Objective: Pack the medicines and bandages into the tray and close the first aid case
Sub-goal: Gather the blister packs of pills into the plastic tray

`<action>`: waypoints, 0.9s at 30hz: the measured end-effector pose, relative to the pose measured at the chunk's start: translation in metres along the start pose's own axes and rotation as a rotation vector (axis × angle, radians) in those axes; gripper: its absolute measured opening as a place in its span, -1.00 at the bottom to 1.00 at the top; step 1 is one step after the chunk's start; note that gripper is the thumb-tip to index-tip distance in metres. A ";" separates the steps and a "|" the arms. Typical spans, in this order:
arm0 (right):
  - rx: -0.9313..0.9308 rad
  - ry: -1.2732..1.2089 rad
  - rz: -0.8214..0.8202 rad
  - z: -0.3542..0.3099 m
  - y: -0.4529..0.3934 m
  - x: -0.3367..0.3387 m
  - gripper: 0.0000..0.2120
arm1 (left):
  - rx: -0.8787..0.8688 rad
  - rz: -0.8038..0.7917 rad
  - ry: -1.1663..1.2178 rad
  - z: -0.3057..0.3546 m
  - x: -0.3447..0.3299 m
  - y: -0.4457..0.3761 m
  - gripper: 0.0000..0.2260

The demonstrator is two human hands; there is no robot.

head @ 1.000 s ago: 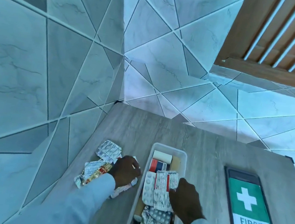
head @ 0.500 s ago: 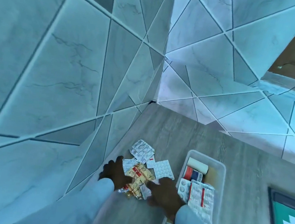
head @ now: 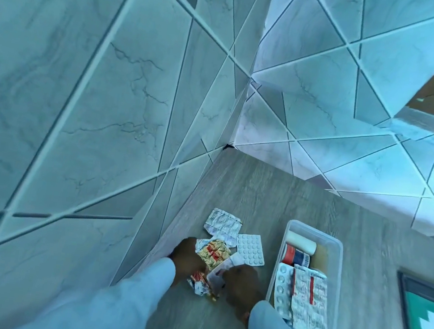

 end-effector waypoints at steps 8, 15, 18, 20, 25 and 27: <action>0.176 -0.107 0.064 -0.020 0.012 0.026 -0.87 | 0.047 -0.275 0.281 0.016 0.001 0.026 -0.67; 0.382 0.006 0.274 -0.014 0.029 0.139 -0.70 | -0.059 -0.425 0.316 0.083 -0.075 0.060 -0.63; 0.316 0.083 0.311 0.023 0.031 0.183 -0.67 | -0.105 -0.406 0.252 0.101 -0.123 0.069 -0.61; 0.256 0.119 0.314 0.047 0.035 0.198 -0.68 | -0.169 -0.337 0.140 0.109 -0.143 0.071 -0.61; 0.229 0.281 0.259 0.059 0.052 0.192 -0.64 | -0.254 -0.173 -0.139 0.113 -0.158 0.075 -0.50; 0.255 0.394 0.233 0.059 0.053 0.185 -0.60 | -0.290 -0.143 -0.235 0.112 -0.158 0.079 -0.52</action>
Point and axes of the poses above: each hand's wrist, its own y-axis away from the middle knuckle, its own x-axis out of the back of the hand, z = x × y, the point moved 7 cm from there along -y, towards the middle knuckle, and after that the axes turned 11 degrees about x, right-handed, at the moved point
